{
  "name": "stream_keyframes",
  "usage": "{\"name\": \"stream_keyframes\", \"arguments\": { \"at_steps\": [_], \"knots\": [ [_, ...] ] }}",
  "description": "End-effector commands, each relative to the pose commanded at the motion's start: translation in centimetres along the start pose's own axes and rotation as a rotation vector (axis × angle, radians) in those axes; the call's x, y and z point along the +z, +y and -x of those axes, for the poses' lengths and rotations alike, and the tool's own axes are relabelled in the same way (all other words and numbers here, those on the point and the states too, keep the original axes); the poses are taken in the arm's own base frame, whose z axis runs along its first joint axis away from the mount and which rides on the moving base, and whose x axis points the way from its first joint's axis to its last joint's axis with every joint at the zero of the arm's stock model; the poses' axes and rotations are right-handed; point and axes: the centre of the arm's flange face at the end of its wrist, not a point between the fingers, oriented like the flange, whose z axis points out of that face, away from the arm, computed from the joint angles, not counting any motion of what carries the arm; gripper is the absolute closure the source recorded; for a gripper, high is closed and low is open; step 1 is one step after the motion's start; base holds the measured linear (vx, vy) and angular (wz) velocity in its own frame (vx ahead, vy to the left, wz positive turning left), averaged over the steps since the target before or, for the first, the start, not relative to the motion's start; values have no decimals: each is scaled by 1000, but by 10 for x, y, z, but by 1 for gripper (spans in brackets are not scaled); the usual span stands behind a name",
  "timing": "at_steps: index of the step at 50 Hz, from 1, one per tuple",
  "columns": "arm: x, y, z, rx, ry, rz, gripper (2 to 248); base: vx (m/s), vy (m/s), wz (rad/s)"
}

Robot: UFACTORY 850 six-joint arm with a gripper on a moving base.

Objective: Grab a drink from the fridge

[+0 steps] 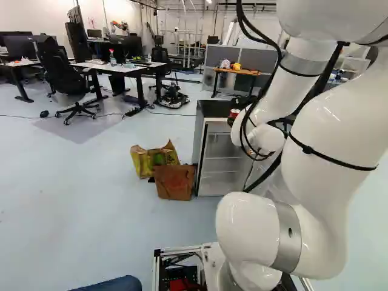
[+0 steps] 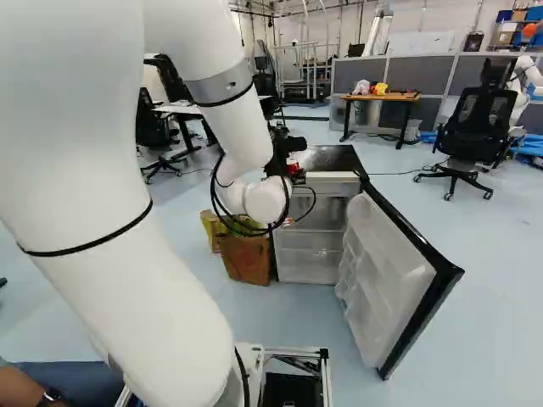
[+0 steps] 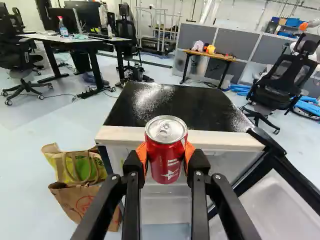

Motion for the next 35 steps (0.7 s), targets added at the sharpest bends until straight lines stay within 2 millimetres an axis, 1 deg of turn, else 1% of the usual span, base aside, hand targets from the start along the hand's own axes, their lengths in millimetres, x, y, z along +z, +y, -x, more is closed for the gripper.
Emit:
{"name": "stream_keyframes", "arguments": {
  "at_steps": [31,35],
  "knots": [
    [33,-5,-43,-34,85,-32,156,0,0,0],
    [39,-6,-45,-36,87,-36,156,0,0,0]
  ]
}}
